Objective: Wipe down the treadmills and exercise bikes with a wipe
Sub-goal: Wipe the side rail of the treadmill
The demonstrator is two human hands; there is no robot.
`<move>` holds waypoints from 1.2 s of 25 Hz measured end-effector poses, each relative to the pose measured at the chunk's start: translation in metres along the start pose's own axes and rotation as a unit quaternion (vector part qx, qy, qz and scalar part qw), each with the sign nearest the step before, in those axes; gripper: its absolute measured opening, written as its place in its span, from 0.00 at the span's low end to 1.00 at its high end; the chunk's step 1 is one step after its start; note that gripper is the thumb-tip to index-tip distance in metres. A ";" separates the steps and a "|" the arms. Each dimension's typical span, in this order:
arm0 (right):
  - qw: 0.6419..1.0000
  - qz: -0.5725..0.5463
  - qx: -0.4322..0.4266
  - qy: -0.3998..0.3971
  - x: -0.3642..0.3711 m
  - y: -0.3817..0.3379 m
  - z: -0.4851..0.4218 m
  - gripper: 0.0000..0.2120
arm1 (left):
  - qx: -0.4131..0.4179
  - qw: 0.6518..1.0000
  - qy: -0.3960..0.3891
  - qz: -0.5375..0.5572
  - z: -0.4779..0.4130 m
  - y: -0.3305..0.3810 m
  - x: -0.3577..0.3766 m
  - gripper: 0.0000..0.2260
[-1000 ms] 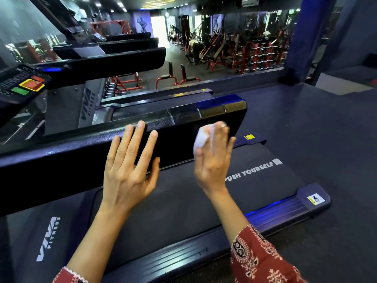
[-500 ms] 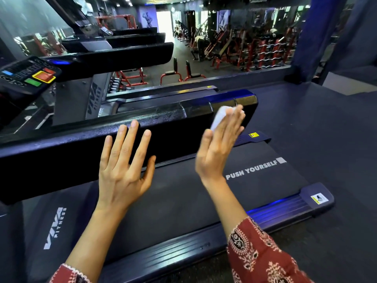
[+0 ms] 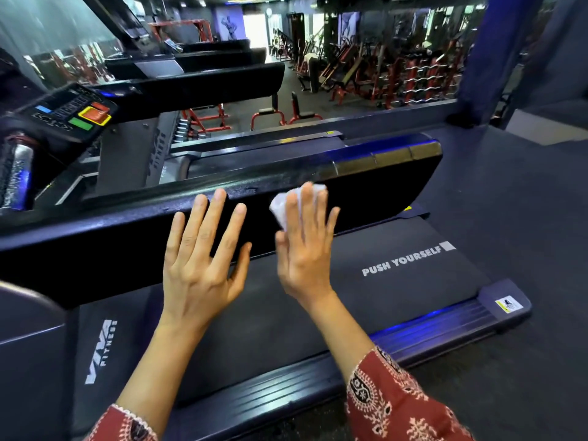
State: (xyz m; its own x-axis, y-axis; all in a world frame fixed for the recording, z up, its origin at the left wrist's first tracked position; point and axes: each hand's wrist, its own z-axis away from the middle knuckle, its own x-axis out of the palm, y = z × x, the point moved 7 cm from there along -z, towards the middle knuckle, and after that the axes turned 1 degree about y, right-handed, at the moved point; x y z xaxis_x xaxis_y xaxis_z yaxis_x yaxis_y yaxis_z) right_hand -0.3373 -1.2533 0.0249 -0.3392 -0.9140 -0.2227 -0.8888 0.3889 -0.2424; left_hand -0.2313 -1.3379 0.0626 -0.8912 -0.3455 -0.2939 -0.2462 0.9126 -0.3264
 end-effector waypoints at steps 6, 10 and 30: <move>0.986 0.008 0.156 0.051 -0.006 0.014 0.007 0.25 | 0.005 1.000 0.012 -0.006 0.012 -0.027 -0.012 0.23; 0.999 0.001 -0.038 -0.016 0.025 -0.054 0.018 0.25 | -0.002 1.000 0.013 -0.011 0.022 -0.048 -0.022 0.23; 0.992 0.075 -0.097 -0.026 0.025 -0.108 -0.052 0.24 | -0.051 0.998 0.021 0.037 0.012 -0.092 -0.043 0.16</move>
State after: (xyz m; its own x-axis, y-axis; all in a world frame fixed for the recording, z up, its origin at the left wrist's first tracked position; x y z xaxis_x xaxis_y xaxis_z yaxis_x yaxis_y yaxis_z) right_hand -0.2654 -1.3242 0.0947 -0.4596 -0.8385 -0.2926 -0.8741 0.4854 -0.0181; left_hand -0.1661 -1.4093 0.0941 -0.9233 -0.2681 -0.2749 -0.2141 0.9537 -0.2111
